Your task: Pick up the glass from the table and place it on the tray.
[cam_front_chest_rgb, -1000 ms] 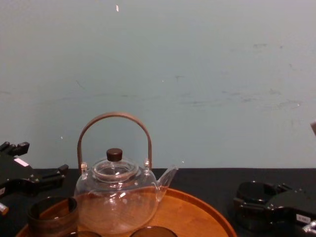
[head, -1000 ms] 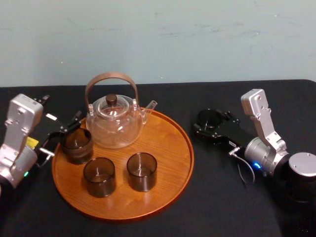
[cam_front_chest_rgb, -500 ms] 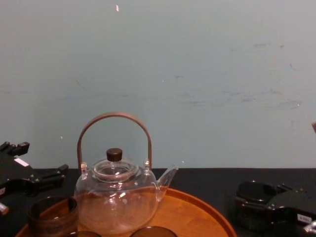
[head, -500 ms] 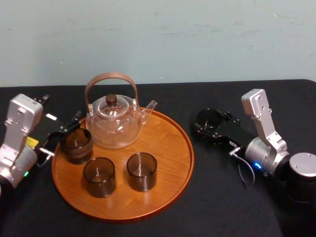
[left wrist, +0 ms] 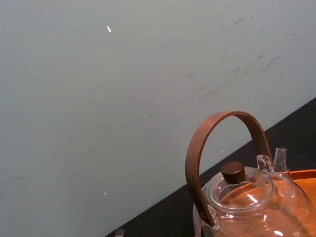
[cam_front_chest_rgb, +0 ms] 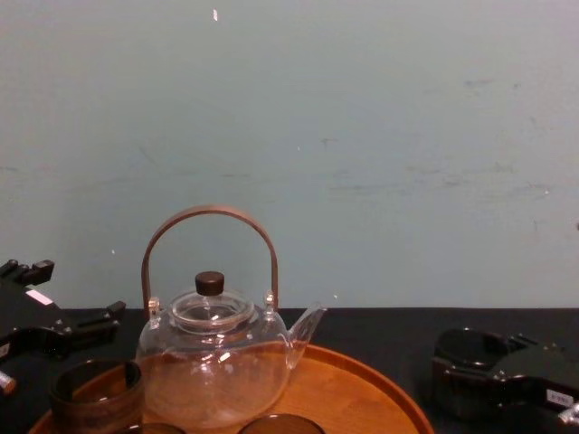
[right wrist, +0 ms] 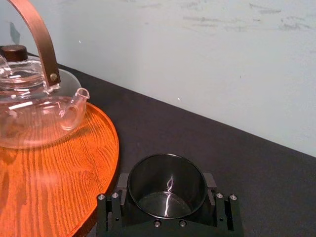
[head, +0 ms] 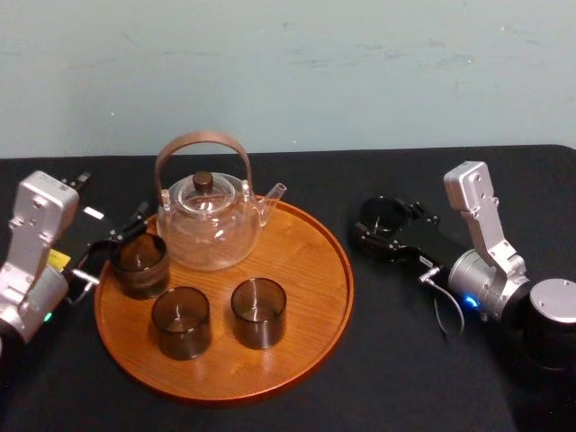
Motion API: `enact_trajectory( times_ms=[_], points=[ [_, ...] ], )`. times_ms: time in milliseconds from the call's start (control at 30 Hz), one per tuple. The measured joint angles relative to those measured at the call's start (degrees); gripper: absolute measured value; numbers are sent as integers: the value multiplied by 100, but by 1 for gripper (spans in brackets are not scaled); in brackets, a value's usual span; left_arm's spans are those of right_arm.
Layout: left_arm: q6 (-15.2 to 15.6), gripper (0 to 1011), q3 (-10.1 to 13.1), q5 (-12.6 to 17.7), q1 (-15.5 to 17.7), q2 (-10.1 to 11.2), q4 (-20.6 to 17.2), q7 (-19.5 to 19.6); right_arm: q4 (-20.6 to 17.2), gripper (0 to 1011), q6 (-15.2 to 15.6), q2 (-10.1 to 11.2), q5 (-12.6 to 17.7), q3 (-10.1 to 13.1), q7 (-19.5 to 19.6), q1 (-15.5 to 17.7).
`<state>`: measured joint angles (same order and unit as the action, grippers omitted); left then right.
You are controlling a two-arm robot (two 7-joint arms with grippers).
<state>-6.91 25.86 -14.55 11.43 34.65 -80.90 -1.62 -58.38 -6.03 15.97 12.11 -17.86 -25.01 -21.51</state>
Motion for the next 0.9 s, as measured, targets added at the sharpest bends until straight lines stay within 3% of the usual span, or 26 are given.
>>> enact_trajectory(
  times_ms=[533, 900],
  points=[
    [0, 1001, 0, 0, 0, 0, 0, 0, -696, 905, -118, 165, 121, -1, -122, 286],
    [0, 1001, 0, 0, 0, 0, 0, 0, -998, 905, -114, 141, 159, -221, -242, 364]
  ],
)
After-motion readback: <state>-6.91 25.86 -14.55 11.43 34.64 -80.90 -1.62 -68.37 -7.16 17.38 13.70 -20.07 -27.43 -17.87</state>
